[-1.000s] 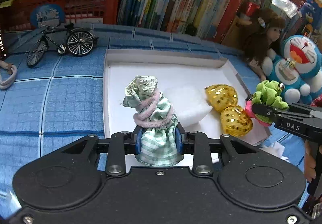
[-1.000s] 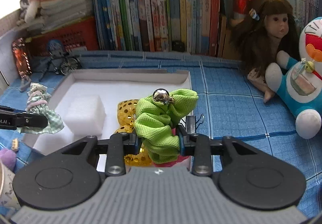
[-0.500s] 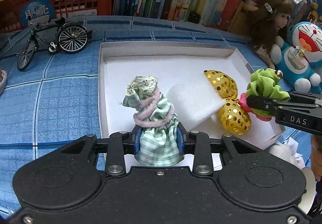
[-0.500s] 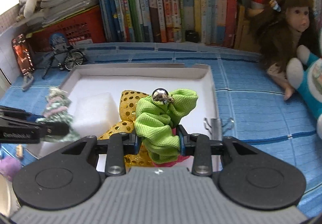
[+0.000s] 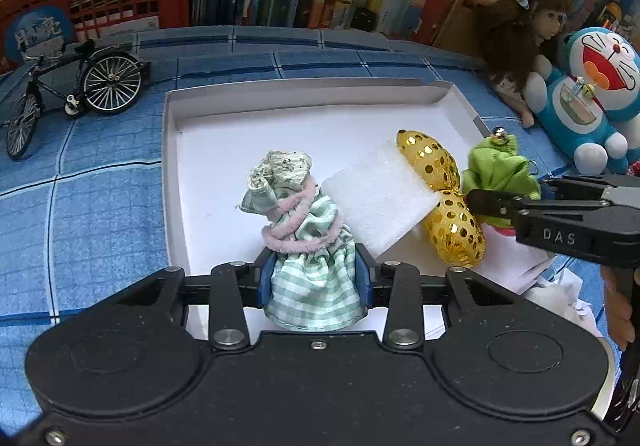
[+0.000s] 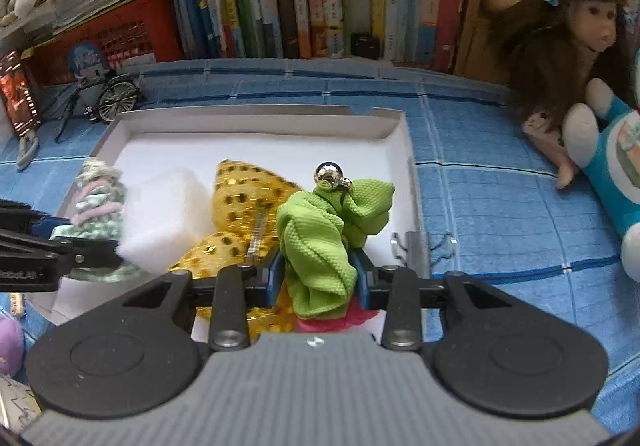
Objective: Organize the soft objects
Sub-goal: 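Carry the dress and green scrunchie into the tray and lower them, then open both grippers and withdraw from the tray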
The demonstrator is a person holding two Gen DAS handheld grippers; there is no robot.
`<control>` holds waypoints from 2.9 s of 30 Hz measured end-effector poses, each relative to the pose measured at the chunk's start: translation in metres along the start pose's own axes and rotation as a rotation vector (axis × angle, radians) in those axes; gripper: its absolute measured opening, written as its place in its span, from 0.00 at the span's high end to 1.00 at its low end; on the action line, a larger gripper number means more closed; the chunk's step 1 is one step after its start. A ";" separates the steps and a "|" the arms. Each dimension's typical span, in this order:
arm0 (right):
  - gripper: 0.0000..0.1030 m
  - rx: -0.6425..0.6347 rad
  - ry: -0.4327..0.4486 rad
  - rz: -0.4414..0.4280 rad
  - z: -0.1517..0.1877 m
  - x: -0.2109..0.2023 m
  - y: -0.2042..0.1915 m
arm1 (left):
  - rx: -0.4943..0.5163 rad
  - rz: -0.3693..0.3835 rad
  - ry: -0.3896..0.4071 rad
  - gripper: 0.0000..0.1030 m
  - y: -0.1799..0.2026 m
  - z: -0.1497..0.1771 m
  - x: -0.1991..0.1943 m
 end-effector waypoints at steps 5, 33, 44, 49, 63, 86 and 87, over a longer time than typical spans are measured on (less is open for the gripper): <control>0.62 0.006 -0.005 -0.031 -0.002 0.001 -0.009 | 0.014 0.004 -0.010 0.64 0.004 0.000 0.005; 0.29 0.013 0.050 -0.095 -0.005 -0.042 -0.013 | 0.010 -0.024 0.078 0.28 0.008 -0.006 -0.041; 0.21 -0.029 0.165 -0.115 -0.009 -0.092 -0.028 | 0.013 -0.039 0.208 0.25 0.015 -0.004 -0.099; 0.18 -0.053 0.226 -0.140 -0.005 -0.118 -0.039 | 0.016 -0.027 0.254 0.23 0.019 0.006 -0.125; 0.15 -0.084 0.371 -0.204 0.016 -0.177 -0.059 | 0.008 0.014 0.371 0.20 0.030 0.054 -0.186; 0.12 -0.196 0.456 -0.245 0.091 -0.212 -0.090 | 0.013 -0.067 0.512 0.16 0.009 0.137 -0.239; 0.12 -0.201 0.456 -0.245 0.094 -0.212 -0.092 | 0.011 -0.072 0.513 0.16 0.006 0.139 -0.239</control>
Point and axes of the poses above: each gripper's, at about its wrist camera, not at the fingertips, and x roughly the way its jaws point, y to its right, z to its underside, the point moved 10 cm from there along x, roughly the way its jaws point, and after that the axes turned 12 degrees about y, right-handed, at the moved point
